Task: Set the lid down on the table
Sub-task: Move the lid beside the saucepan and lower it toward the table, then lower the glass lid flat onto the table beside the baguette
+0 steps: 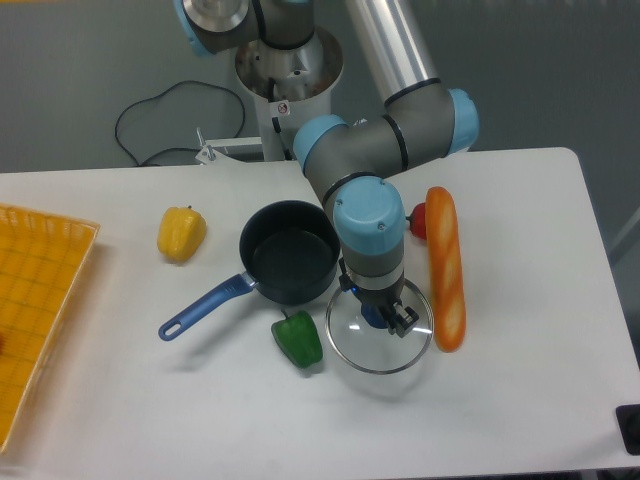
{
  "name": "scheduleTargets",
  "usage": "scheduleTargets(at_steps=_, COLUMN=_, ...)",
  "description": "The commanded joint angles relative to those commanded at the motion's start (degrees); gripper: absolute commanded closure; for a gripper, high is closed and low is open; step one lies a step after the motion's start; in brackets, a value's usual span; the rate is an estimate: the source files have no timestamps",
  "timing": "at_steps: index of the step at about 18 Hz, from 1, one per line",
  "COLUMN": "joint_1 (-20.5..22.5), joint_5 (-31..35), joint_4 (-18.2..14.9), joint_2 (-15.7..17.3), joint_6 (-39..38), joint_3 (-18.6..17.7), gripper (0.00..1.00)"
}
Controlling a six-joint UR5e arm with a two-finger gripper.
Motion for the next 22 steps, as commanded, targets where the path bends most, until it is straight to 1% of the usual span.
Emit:
scheduleTargets(at_steps=10, joint_1=0.3, joint_5=0.0, joint_4=0.0, joint_2=-1.0, joint_6=0.0, joint_3=0.4, gripper=0.37)
scheduleTargets(at_steps=14, joint_1=0.3, joint_5=0.1, joint_4=0.3, joint_2=-1.9, joint_6=0.0, joint_3=0.4, gripper=0.38)
scheduleTargets(at_steps=22, joint_1=0.4, joint_5=0.1, joint_4=0.3, joint_2=-2.2, joint_6=0.0, joint_3=0.4, gripper=0.37)
